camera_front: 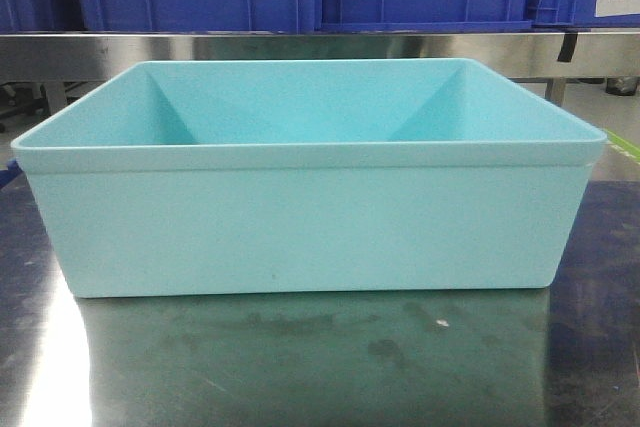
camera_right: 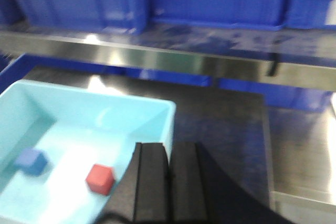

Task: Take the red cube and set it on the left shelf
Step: 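Move the right gripper over the teal bin toward the red cube, then lower the right gripper into the teal bin onto the red cube, then close the right gripper on the red cube and lift it out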

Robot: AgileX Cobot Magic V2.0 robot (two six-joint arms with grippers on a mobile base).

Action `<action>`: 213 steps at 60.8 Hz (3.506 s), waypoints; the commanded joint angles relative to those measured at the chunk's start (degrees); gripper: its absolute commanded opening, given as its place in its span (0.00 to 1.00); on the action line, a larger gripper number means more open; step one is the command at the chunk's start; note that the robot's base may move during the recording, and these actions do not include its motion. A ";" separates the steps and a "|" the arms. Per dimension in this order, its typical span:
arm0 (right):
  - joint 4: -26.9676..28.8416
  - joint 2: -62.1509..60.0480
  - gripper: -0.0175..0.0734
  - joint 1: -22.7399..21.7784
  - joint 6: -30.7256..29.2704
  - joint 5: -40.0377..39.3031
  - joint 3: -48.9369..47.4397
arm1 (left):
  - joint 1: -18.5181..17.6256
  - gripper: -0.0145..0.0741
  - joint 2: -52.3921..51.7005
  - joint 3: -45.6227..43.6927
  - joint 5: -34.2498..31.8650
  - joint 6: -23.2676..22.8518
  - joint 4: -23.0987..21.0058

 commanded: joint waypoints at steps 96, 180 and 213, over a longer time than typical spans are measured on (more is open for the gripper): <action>-11.83 60.36 0.86 19.42 28.72 24.69 -38.63 | -0.41 0.28 -0.85 1.32 -5.03 -0.05 -0.22; -11.42 47.95 0.35 19.73 19.72 19.49 -38.09 | -0.41 0.28 -0.85 1.32 -5.03 -0.05 -0.22; -17.46 10.98 0.35 19.80 15.98 4.83 -5.42 | -0.41 0.28 -0.85 1.32 -5.03 -0.05 -0.22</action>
